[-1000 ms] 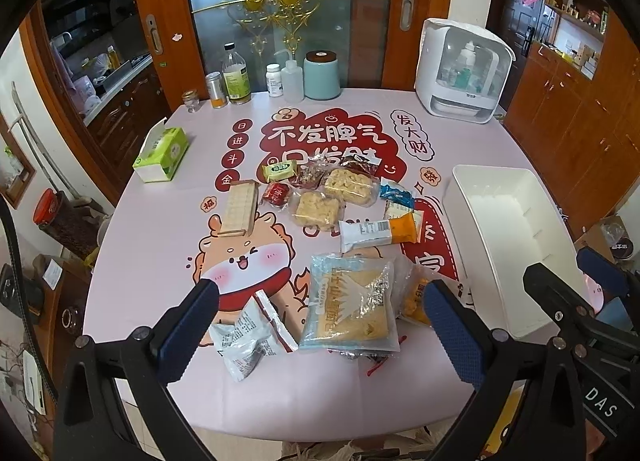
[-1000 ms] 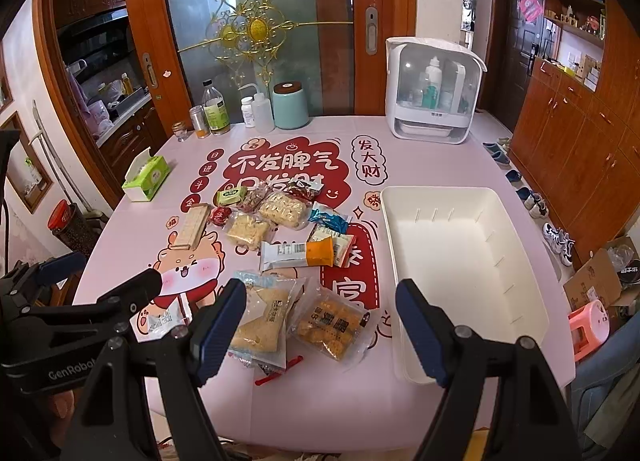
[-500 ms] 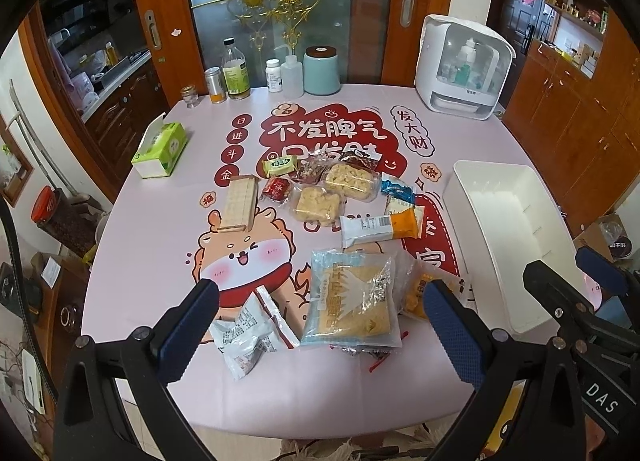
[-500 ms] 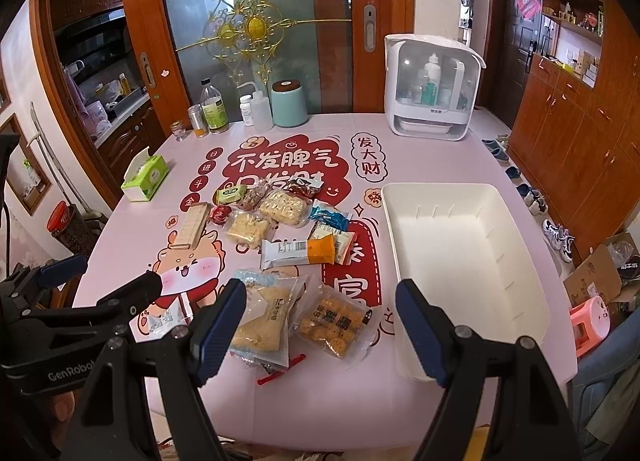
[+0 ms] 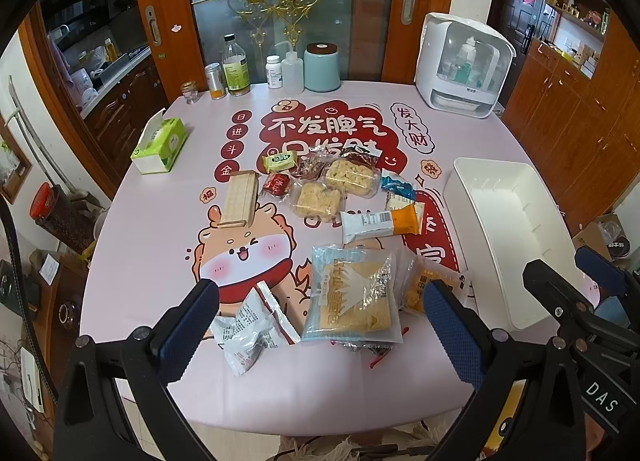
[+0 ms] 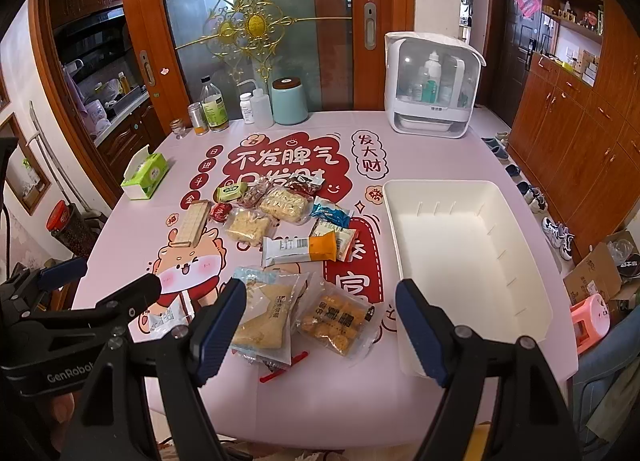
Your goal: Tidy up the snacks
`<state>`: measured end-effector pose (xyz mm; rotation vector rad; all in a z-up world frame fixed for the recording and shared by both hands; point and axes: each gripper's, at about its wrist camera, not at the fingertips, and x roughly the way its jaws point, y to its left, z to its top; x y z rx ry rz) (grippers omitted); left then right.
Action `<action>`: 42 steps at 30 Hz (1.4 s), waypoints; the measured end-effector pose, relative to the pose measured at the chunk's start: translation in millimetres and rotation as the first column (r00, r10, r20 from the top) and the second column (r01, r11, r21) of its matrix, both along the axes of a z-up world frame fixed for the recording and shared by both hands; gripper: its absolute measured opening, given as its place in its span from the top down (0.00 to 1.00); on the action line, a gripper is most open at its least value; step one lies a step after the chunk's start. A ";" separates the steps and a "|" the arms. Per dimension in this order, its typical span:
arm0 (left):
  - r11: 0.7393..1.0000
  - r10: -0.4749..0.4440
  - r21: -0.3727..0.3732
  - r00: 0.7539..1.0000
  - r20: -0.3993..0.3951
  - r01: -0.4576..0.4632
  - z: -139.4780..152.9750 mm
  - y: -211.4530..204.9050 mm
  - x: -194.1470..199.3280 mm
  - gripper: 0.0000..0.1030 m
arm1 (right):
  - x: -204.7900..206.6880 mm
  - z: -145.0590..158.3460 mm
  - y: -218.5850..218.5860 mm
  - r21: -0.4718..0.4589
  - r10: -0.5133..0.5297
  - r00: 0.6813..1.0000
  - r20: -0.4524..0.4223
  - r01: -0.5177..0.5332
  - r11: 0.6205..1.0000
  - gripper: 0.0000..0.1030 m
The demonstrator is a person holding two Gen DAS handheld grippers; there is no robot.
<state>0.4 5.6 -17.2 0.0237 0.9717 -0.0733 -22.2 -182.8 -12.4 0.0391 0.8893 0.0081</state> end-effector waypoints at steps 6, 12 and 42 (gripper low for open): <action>1.000 0.002 0.000 1.000 -0.002 -0.002 0.5 0.3 0.4 0.02 | -0.3 0.3 0.2 0.000 0.001 1.000 -0.001 -0.001 1.000 0.24; 1.000 0.003 0.001 1.000 0.000 -0.003 -0.8 0.5 -0.6 0.02 | -0.4 0.5 0.3 0.000 0.002 1.000 -0.001 -0.002 1.000 0.24; 0.993 0.110 -0.042 0.994 0.005 -0.109 2.6 55.7 8.8 0.02 | 4.8 4.5 25.5 0.034 0.010 1.000 0.002 -0.010 0.999 0.25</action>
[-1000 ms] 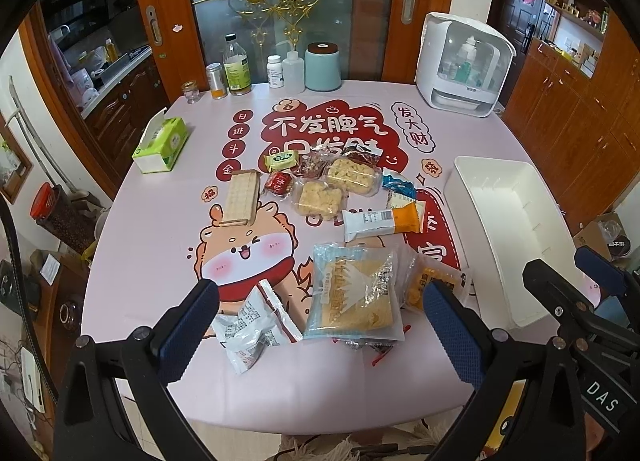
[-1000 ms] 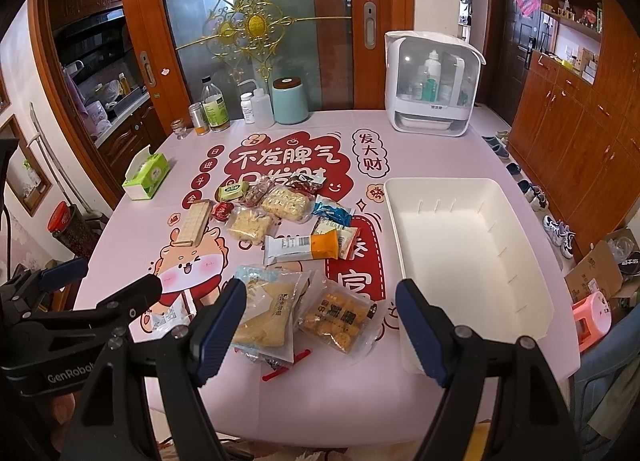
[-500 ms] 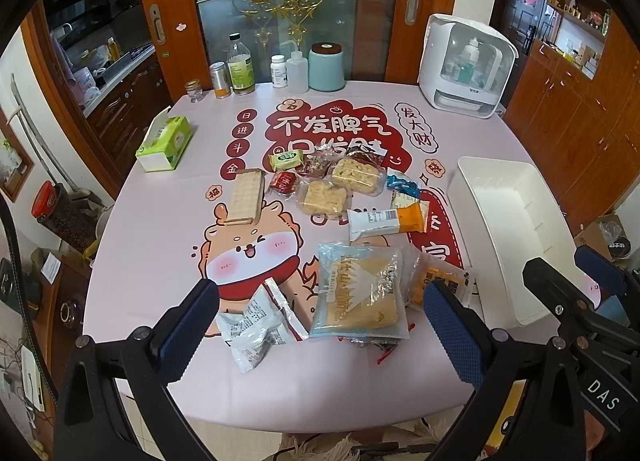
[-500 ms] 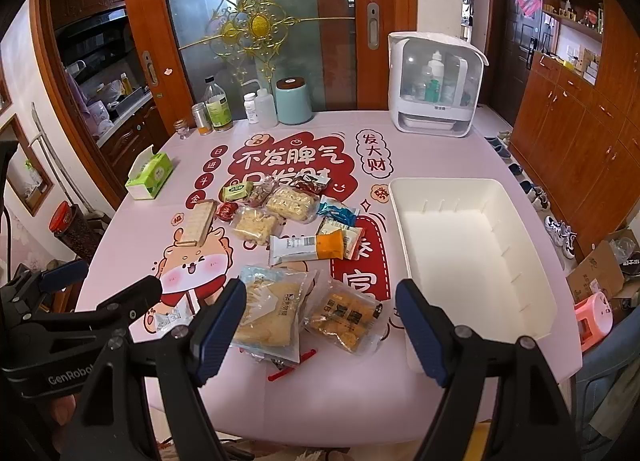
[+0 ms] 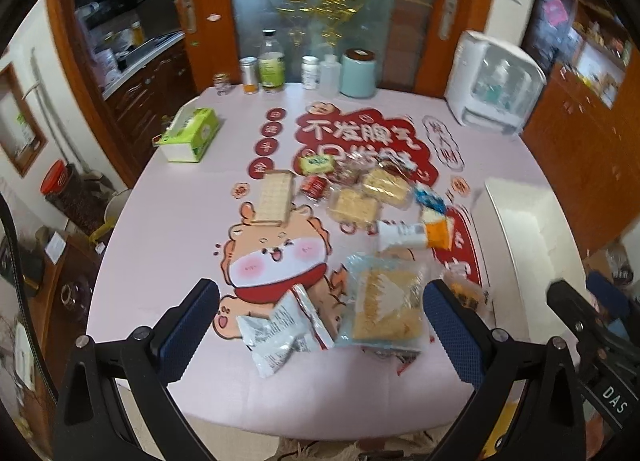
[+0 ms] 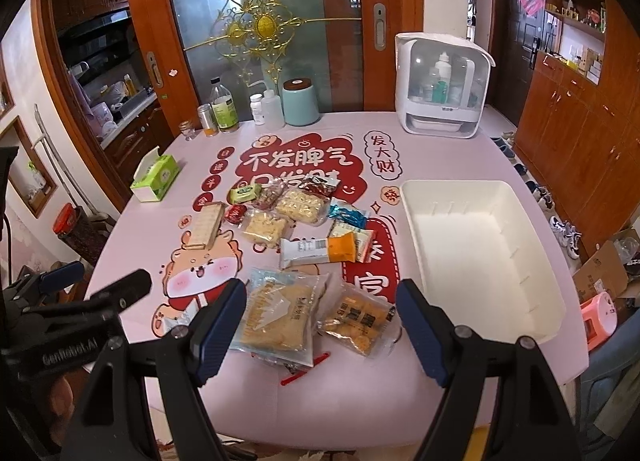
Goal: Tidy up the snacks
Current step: 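Grasp the grey snack packet with the left gripper while the right grasps the bread loaf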
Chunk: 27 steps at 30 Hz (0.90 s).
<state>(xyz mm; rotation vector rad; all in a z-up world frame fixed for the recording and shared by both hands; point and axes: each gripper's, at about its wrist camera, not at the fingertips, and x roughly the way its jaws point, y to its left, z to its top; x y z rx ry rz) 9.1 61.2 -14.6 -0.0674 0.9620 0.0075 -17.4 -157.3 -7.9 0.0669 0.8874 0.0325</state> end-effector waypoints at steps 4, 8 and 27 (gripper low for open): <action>0.999 0.042 -0.015 0.997 0.064 -0.041 0.9 26.5 4.3 0.02 | 6.1 -2.6 -0.5 0.018 -0.012 1.000 -0.012 0.012 1.000 0.25; 0.999 0.051 -0.013 0.999 0.017 -0.051 -8.9 50.1 16.1 0.02 | 15.3 -12.9 -6.1 0.042 -0.036 0.998 -0.048 0.038 0.998 0.25; 0.947 -0.299 0.020 0.902 -0.313 0.321 -154.4 41.0 43.1 0.02 | 76.8 -155.4 26.7 0.116 0.061 0.919 -0.389 -0.017 0.993 0.25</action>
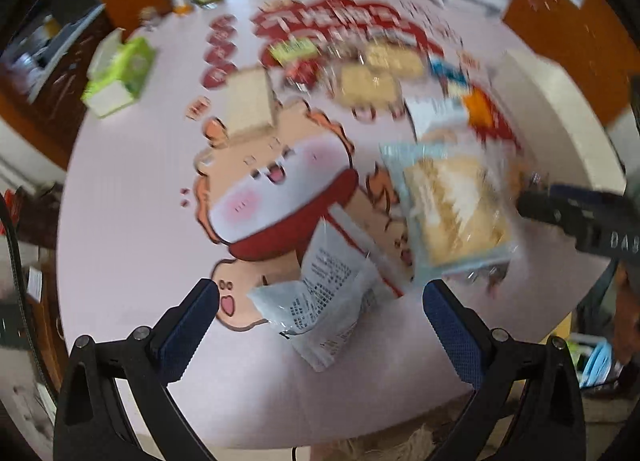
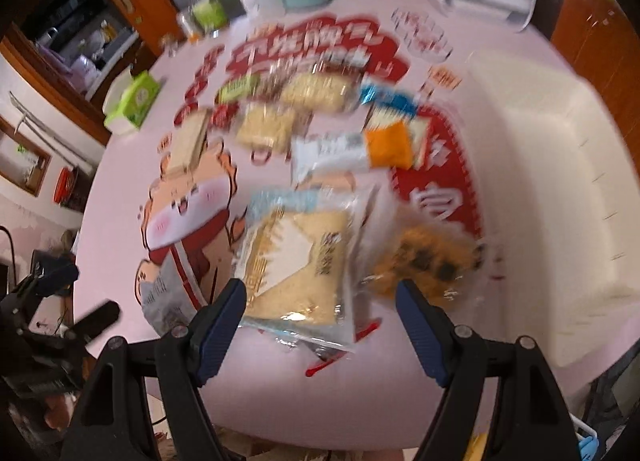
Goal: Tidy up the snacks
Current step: 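Grasp the grey snack packet with the left gripper while the right grasps the bread loaf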
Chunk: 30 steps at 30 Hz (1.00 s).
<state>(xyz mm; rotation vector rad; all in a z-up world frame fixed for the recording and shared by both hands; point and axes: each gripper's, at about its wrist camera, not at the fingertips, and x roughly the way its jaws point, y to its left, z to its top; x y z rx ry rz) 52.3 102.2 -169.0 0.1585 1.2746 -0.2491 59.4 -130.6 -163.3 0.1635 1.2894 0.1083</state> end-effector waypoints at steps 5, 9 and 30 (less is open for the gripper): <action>0.998 -0.069 0.009 0.995 -0.070 0.070 -35.3 -0.1 12.5 0.02 | 15.4 -41.0 10.3 0.016 -0.004 0.997 -0.072 0.005 1.000 0.25; 0.993 -0.115 0.002 0.987 -0.111 0.116 -55.6 0.0 18.0 0.02 | 24.3 -53.4 16.7 0.011 0.007 0.998 -0.068 -0.006 1.000 0.25; 0.980 -0.199 -0.034 0.972 -0.122 0.196 -63.0 -5.1 33.4 0.53 | 27.3 -36.9 39.1 0.020 0.004 1.000 -0.018 -0.004 1.000 0.90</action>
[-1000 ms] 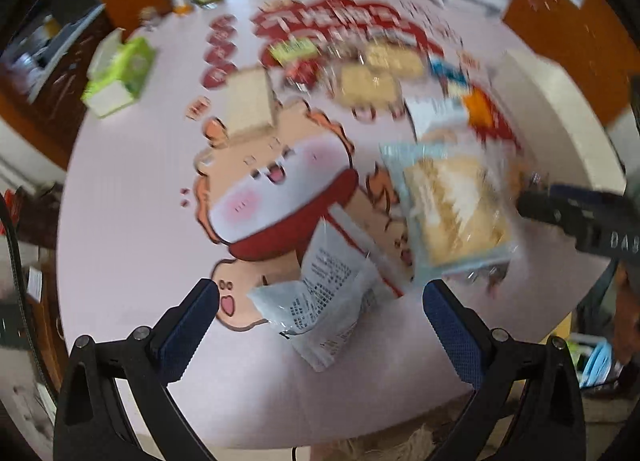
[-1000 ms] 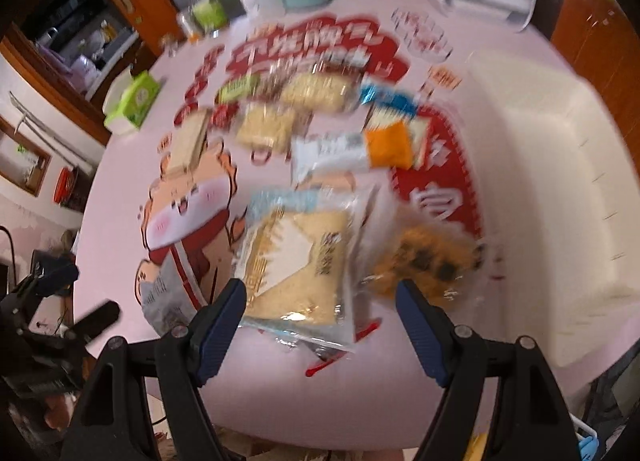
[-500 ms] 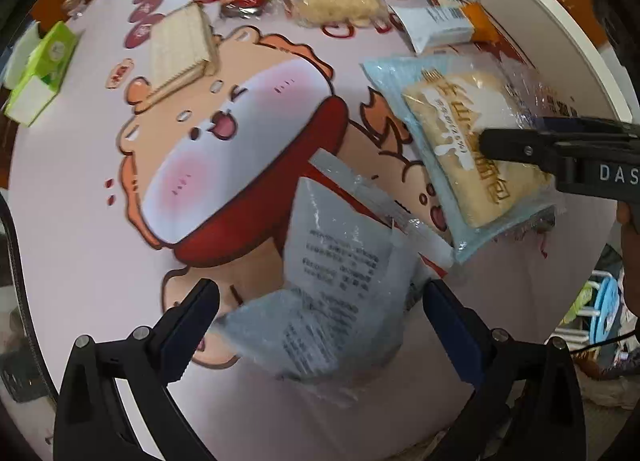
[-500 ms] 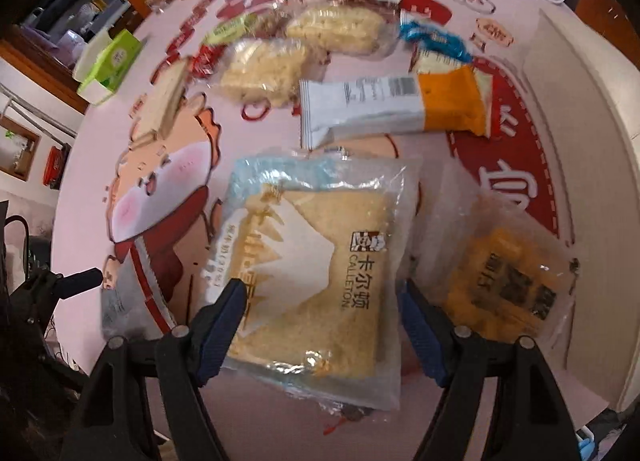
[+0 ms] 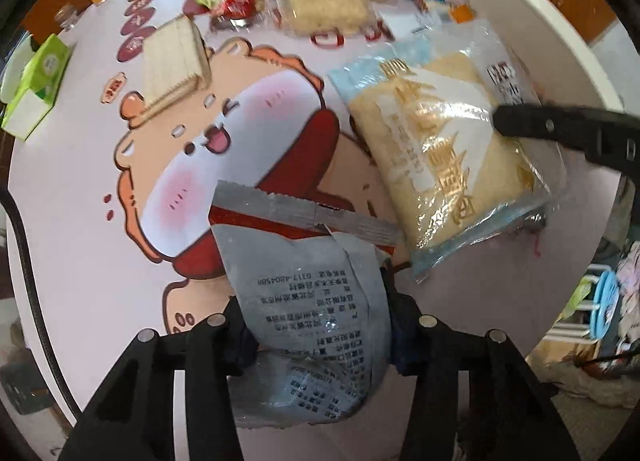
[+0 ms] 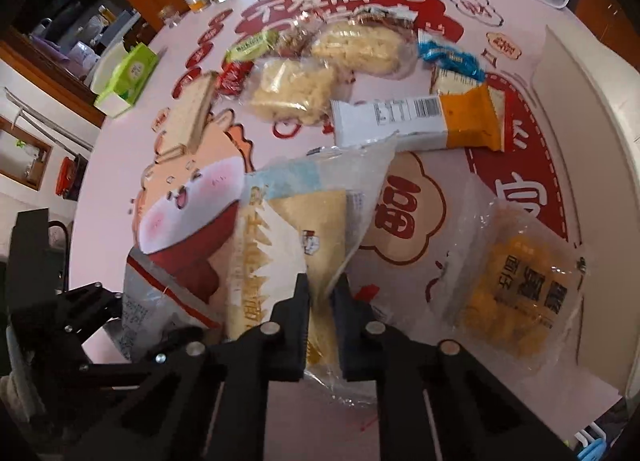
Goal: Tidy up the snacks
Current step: 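Grasp the grey snack packet with the left gripper while the right grasps the bread loaf, then carry both packets over the white tray and release them inside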
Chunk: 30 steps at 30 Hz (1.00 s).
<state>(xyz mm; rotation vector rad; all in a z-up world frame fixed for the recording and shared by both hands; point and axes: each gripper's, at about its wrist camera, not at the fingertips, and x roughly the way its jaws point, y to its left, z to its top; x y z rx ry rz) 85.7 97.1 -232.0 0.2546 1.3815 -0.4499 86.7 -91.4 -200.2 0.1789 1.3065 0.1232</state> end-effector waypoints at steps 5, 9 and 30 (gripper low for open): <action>0.998 0.029 -0.051 0.997 0.075 -0.025 38.0 3.5 -1.6 0.54 | -9.4 30.8 0.7 -0.051 -0.008 0.998 0.070 0.011 0.999 0.91; 0.993 0.057 -0.113 0.988 0.140 -0.042 73.0 -0.3 -2.2 0.54 | -21.5 62.5 0.5 -0.088 -0.003 0.989 0.147 0.016 0.996 0.91; 0.980 0.061 -0.198 0.947 0.316 0.003 174.9 -206.9 -37.1 0.53 | -99.3 173.3 -151.5 -0.105 -0.060 0.890 0.453 0.120 0.987 0.91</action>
